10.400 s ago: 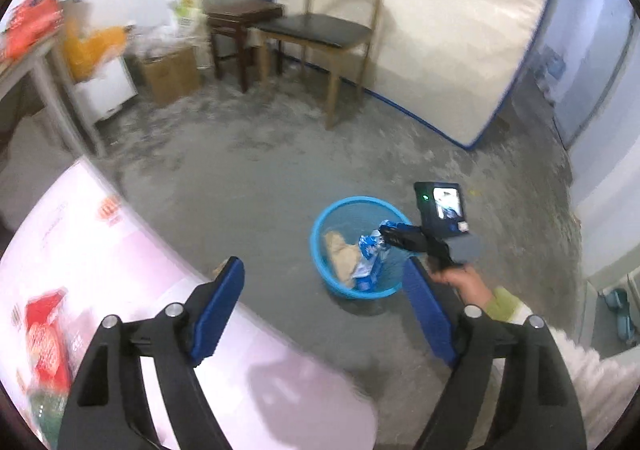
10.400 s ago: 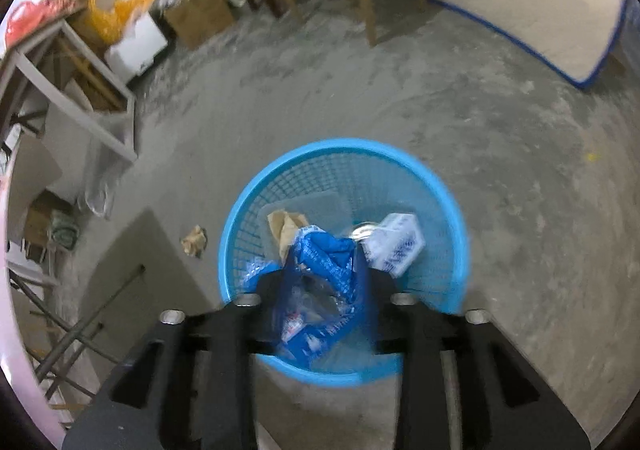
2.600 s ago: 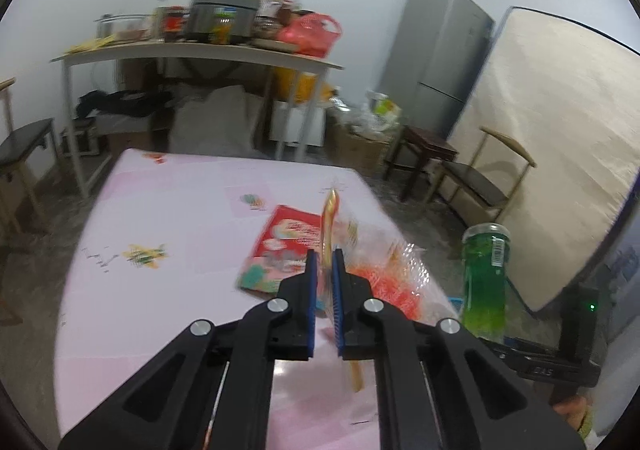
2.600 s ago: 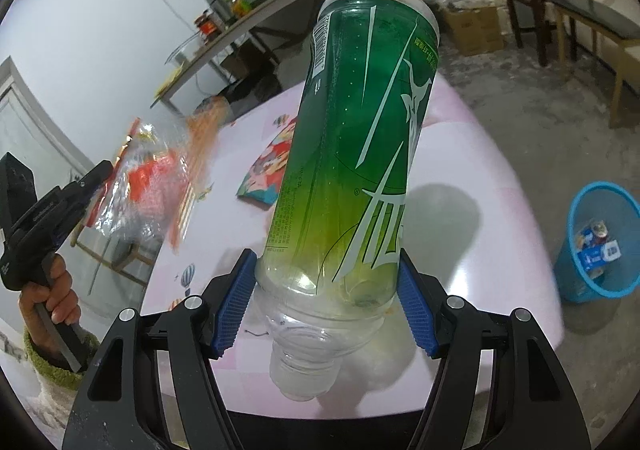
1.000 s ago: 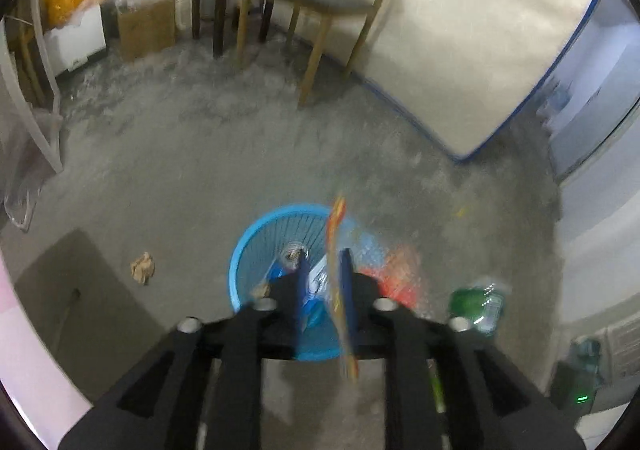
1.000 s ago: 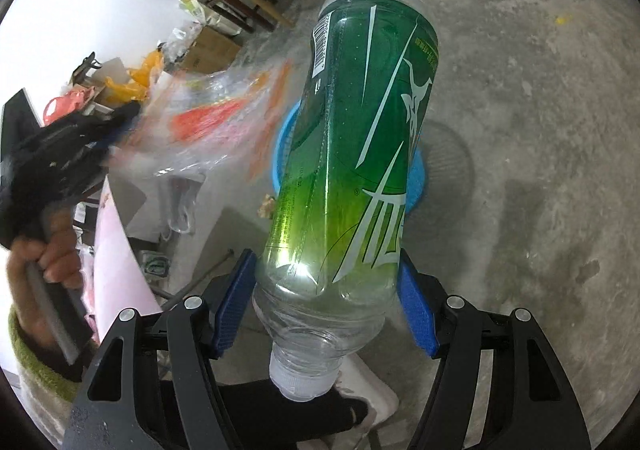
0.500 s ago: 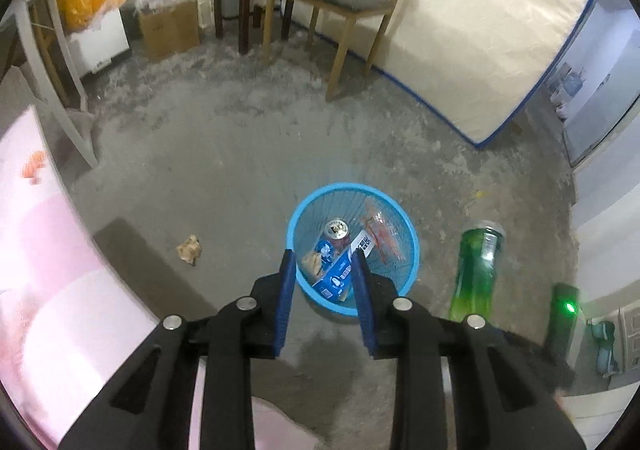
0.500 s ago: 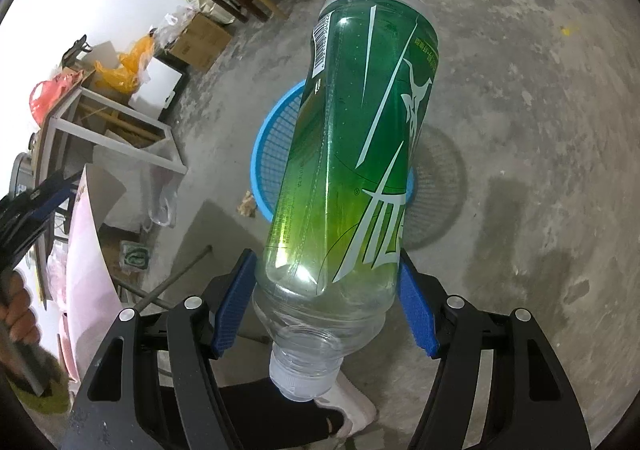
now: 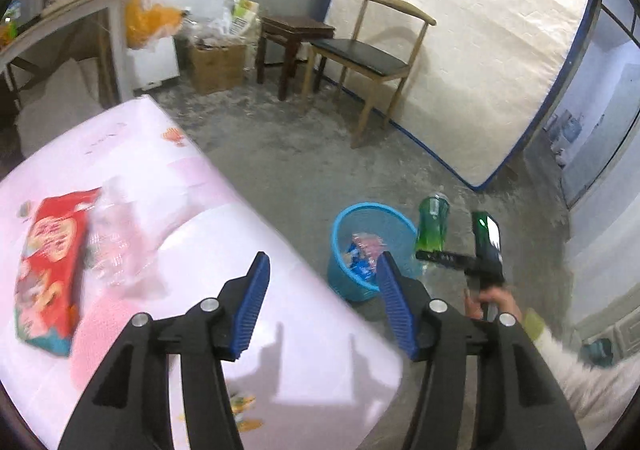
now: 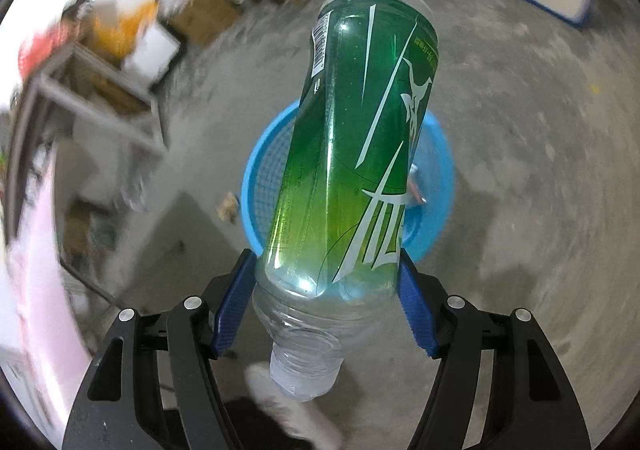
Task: Collect trash
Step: 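Open the right gripper to drop the bottle while the left tool returns to the table, then move the right tool back to the table toward the pink sponge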
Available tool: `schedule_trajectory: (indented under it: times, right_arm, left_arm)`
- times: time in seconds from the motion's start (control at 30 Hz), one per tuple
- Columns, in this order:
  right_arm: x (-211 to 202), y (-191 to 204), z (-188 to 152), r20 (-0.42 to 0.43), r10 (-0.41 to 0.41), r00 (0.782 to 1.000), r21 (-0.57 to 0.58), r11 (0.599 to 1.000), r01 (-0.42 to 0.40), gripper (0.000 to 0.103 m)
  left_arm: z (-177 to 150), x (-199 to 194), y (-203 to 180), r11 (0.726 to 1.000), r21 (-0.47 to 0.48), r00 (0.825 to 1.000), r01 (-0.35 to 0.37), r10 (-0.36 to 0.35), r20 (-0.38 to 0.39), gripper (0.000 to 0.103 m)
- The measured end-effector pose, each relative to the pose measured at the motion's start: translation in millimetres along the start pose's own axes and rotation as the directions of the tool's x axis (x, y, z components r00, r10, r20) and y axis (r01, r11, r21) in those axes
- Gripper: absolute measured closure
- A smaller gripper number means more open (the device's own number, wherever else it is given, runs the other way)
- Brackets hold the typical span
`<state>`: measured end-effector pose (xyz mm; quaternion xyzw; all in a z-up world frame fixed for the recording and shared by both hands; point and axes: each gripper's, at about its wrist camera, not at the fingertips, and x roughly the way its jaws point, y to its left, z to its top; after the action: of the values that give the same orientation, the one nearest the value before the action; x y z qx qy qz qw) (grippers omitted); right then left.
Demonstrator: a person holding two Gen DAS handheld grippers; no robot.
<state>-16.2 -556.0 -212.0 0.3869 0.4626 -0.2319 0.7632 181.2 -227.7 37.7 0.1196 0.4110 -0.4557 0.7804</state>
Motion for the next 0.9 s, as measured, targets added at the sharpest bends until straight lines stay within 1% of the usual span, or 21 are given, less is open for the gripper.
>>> schedule_trajectory:
  times: [0.1,0.17,0.2,0.23,0.33,0.43,0.53,0.6,0.63,0.7,0.73,0.77,0.8,0.83,0.9]
  right_arm:
    - [31,5,13,-0.036,-0.088,0.995,-0.098,0.992,0.084,0.037]
    - [45,3,15,-0.061,-0.152,0.987,-0.145,0.979,0.142,0.033]
    - [48,1,13,-0.063,-0.183,0.981,-0.160,0.972,0.171,0.033]
    - [48,-4,9,-0.068,-0.195,0.978,-0.157,0.971,0.183,0.033]
    - [35,-12,1,-0.058,-0.177,0.983,-0.117,0.979,0.169,0.032]
    - [11,-20,-15,-0.028,-0.172,0.985,-0.099,0.981,0.169,0.032]
    - [-19,-23,-37,0.000,-0.141,0.990,-0.073,0.987,0.141,0.032]
    - [-35,-22,-46,0.013,-0.115,0.993,-0.061,0.991,0.116,0.032]
    - [-40,-17,-48,0.015,-0.104,0.994,-0.058,0.993,0.105,0.032]
    - [-56,-6,-58,0.010,-0.040,0.999,-0.065,0.997,0.040,0.032]
    - [-60,1,-61,0.001,0.006,1.000,-0.072,0.997,-0.006,0.031]
    - [-69,13,-64,-0.018,0.107,0.994,-0.073,0.991,-0.108,0.027]
    - [-79,27,-67,-0.027,0.201,0.979,-0.081,0.976,-0.203,0.023]
    - [-91,45,-69,-0.027,0.248,0.968,-0.116,0.961,-0.250,0.022]
    - [-110,78,-72,-0.011,0.256,0.967,-0.209,0.945,-0.252,0.020]
  left_arm:
    - [-13,-12,12,0.999,-0.012,0.999,-0.036,0.036,0.014,0.047]
    - [-21,-19,21,0.998,-0.039,0.999,-0.044,0.045,0.028,0.045]
    - [-23,-21,23,0.998,-0.047,0.999,-0.042,0.044,0.031,0.044]
    - [-28,-26,29,0.997,-0.063,0.998,-0.041,0.043,0.040,0.044]
    - [-38,-32,41,0.995,-0.093,0.997,-0.042,0.048,0.059,0.044]
    - [-48,-35,54,0.992,-0.110,0.996,-0.068,0.074,0.051,0.044]
    - [-59,-40,64,0.987,-0.141,0.996,-0.077,0.084,0.041,0.044]
    - [-67,-44,73,0.983,-0.162,0.995,-0.086,0.094,0.041,0.039]
    - [-73,-49,78,0.979,-0.178,0.993,-0.101,0.110,0.044,0.037]
    - [-82,-54,84,0.972,-0.200,0.990,-0.121,0.133,0.050,0.030]
    - [-88,-57,89,0.967,-0.218,0.988,-0.134,0.148,0.050,0.029]
    - [-93,-60,94,0.961,-0.236,0.986,-0.145,0.159,0.045,0.028]
    - [-98,-62,98,0.956,-0.251,0.985,-0.153,0.168,0.041,0.027]
    - [-101,-64,101,0.952,-0.262,0.984,-0.158,0.175,0.041,0.027]
    - [-111,-71,107,0.943,-0.286,0.980,-0.172,0.193,0.049,0.025]
